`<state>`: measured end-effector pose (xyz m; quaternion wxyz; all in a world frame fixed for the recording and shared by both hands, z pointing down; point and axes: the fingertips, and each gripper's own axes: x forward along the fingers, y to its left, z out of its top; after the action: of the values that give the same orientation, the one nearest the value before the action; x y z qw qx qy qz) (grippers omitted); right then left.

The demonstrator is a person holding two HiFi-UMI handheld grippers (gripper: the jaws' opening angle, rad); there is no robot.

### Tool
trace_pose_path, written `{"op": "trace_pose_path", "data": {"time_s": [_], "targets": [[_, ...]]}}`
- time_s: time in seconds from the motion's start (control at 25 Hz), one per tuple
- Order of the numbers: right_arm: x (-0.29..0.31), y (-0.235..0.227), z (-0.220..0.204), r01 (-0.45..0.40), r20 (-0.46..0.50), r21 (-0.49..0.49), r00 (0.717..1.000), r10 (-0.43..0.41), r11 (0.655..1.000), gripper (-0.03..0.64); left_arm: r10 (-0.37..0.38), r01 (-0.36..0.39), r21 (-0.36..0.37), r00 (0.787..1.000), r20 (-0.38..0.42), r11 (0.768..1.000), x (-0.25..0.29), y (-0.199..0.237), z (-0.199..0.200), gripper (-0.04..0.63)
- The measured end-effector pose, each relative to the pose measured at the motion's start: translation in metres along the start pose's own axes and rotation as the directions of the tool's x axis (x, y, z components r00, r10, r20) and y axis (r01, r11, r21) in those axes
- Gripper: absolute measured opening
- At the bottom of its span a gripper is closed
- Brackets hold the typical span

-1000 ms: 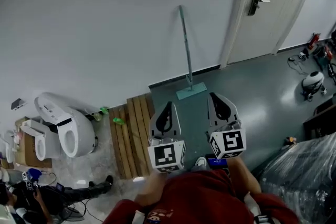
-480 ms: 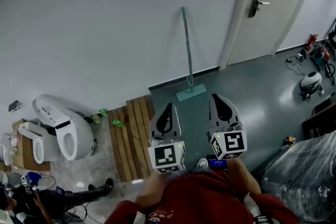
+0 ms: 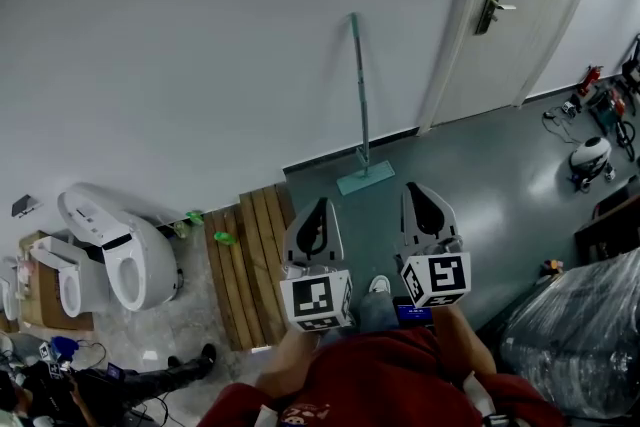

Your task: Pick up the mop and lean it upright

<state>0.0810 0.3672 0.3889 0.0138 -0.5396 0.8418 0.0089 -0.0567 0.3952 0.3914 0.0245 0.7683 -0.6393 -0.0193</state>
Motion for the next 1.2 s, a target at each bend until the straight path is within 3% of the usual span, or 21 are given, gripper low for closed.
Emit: {"op": "trace_pose_path", "data": {"time_s": [0.36, 0.76, 1.2], "targets": [[0.054, -0.032, -0.01, 0.013, -0.014, 0.028, 1.0, -0.012, 1.0, 0.018, -0.009, 0.009, 0.002, 1.0, -0.026, 1.0, 0.06, 0.007, -0.005, 0.014], [0.122, -0.114, -0.017, 0.041, -0.031, 0.058, 0.999, -0.039, 0.998, 0.018, -0.039, 0.039, 0.003, 0.999, -0.03, 0.999, 0.165, -0.024, -0.003, 0.014], [0.203, -0.174, -0.016, -0.012, -0.025, 0.088, 1.0, 0.014, 0.996, 0.018, -0.001, 0.001, 0.023, 1.0, -0.028, 1.0, 0.262, -0.035, 0.007, 0.014]]}}
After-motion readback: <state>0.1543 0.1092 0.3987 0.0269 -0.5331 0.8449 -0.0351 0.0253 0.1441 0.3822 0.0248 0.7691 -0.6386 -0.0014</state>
